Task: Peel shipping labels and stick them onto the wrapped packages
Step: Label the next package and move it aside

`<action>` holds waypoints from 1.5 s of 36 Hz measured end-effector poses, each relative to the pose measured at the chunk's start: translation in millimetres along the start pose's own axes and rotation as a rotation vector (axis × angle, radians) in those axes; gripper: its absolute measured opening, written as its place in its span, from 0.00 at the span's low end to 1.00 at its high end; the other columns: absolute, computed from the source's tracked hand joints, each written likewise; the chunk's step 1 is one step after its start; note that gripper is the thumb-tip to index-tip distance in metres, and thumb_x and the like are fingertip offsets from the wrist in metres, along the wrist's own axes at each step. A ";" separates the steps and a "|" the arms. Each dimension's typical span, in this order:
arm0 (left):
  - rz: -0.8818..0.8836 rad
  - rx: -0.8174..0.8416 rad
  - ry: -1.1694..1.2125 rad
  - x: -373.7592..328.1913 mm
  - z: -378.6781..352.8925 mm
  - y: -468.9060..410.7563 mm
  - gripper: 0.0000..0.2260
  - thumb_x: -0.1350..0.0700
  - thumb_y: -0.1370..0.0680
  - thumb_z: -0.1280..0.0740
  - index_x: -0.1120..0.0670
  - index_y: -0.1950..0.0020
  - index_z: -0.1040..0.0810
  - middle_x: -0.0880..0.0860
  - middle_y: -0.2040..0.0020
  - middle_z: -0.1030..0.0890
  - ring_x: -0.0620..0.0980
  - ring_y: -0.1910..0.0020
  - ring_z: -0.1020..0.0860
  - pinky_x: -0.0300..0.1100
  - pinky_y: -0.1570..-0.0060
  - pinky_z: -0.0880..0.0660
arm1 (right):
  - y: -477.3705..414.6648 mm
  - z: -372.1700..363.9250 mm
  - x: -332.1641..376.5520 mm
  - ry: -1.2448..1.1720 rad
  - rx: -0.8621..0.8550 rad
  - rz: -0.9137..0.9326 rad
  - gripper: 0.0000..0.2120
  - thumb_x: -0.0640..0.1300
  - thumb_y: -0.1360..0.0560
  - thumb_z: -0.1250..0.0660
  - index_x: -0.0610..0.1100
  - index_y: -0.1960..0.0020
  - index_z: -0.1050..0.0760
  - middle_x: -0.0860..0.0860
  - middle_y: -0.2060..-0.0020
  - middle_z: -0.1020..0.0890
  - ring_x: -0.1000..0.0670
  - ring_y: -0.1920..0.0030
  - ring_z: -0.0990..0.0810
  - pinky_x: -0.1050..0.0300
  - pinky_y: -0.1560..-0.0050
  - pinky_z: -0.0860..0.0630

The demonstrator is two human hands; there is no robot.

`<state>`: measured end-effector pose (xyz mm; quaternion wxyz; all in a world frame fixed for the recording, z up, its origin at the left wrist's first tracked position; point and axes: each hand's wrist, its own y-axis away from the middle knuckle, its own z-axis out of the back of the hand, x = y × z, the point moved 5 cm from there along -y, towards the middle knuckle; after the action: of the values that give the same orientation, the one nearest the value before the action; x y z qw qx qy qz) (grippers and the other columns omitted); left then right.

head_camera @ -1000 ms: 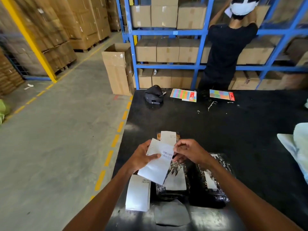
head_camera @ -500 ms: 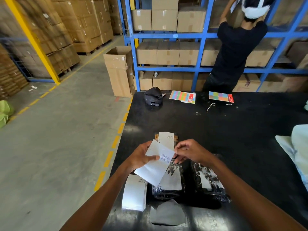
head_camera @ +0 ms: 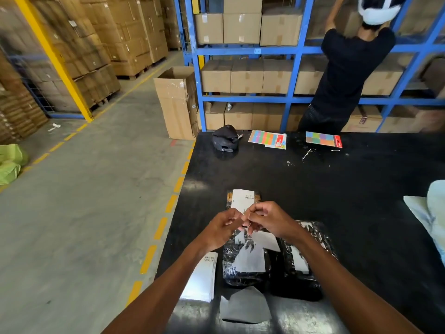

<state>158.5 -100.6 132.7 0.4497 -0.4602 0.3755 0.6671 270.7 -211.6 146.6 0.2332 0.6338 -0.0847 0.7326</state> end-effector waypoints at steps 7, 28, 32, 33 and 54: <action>-0.039 0.015 -0.139 3.5 1.7 -3.1 0.16 0.46 0.17 0.38 0.57 0.48 0.19 0.55 0.51 0.15 0.47 0.57 0.17 0.51 0.47 0.20 | 4.5 0.1 -2.6 0.003 -0.005 -0.032 0.08 0.39 0.21 0.30 0.34 0.49 0.19 0.46 0.62 0.15 0.46 0.66 0.17 0.52 0.57 0.21; -0.068 0.044 -0.239 -15.2 -2.9 -6.8 0.09 0.55 0.17 0.36 0.56 0.49 0.18 0.47 0.57 0.16 0.48 0.63 0.20 0.48 0.56 0.21 | 3.5 10.2 -11.9 0.025 -0.020 -0.058 0.07 0.38 0.20 0.32 0.34 0.53 0.21 0.46 0.62 0.14 0.46 0.66 0.18 0.50 0.56 0.21; -0.066 0.035 -0.265 -10.3 -1.3 -6.9 0.10 0.54 0.17 0.37 0.56 0.48 0.18 0.53 0.53 0.15 0.54 0.60 0.18 0.51 0.54 0.20 | 1.5 7.0 -14.3 0.042 -0.009 -0.063 0.07 0.40 0.19 0.32 0.37 0.53 0.20 0.46 0.61 0.14 0.47 0.66 0.17 0.52 0.57 0.21; -0.062 0.035 -0.272 -9.0 -0.9 -6.9 0.10 0.54 0.17 0.38 0.55 0.49 0.18 0.53 0.53 0.15 0.54 0.60 0.18 0.52 0.54 0.20 | 1.6 6.2 -13.4 0.052 -0.012 -0.059 0.07 0.40 0.19 0.32 0.38 0.53 0.20 0.47 0.61 0.14 0.47 0.66 0.17 0.55 0.58 0.21; -0.067 0.046 -0.228 0.1 -0.5 -16.3 0.11 0.51 0.17 0.37 0.54 0.50 0.17 0.54 0.55 0.15 0.51 0.63 0.19 0.50 0.55 0.19 | 6.3 9.1 -7.6 0.042 -0.031 -0.086 0.07 0.40 0.19 0.32 0.37 0.52 0.20 0.46 0.60 0.13 0.48 0.64 0.17 0.57 0.57 0.20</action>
<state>174.1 -96.0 131.0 0.5220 -0.3835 0.3214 0.6908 276.7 -222.8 142.0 0.2760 0.6176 -0.0640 0.7337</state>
